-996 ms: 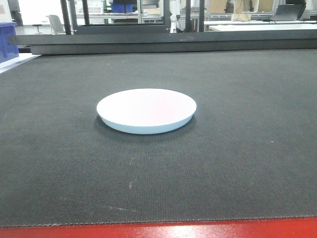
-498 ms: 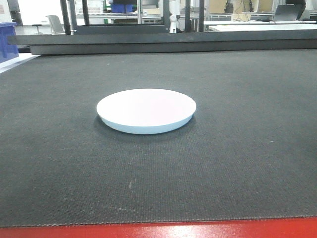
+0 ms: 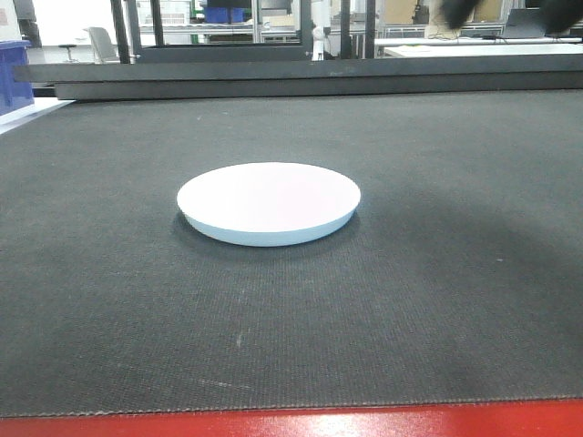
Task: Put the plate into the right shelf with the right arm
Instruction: 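Move the right gripper above the white plate on the table, then lower the right gripper and pinch the white plate's rim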
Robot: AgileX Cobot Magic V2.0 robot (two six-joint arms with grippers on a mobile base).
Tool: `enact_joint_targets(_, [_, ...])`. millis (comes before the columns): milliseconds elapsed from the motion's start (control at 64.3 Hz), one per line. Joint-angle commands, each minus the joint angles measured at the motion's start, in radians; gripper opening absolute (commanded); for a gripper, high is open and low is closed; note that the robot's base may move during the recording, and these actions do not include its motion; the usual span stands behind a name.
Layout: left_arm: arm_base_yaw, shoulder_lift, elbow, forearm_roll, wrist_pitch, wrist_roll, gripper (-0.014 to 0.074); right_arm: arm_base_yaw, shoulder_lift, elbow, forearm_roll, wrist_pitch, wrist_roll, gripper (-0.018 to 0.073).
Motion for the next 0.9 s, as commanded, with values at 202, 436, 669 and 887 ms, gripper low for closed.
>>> enact_joint_targets(202, [0.002, -0.011, 0.008, -0.002, -0.089, -0.002, -0.0047, 0.103, 0.309, -0.328, -0.068, 0.09, 0.151, 0.0623])
enact_joint_targets(436, [0.002, -0.011, 0.008, -0.002, -0.089, -0.002, -0.0047, 0.092, 0.467, -0.405, -0.068, 0.088, 0.151, 0.0623])
enact_joint_targets(669, [0.002, -0.011, 0.008, -0.002, -0.089, -0.002, -0.0047, 0.074, 0.561, -0.408, -0.068, -0.024, 0.151, 0.0623])
enact_joint_targets(887, [0.002, -0.011, 0.008, -0.002, -0.089, -0.002, -0.0047, 0.061, 0.586, -0.408, -0.077, -0.074, 0.151, 0.0575])
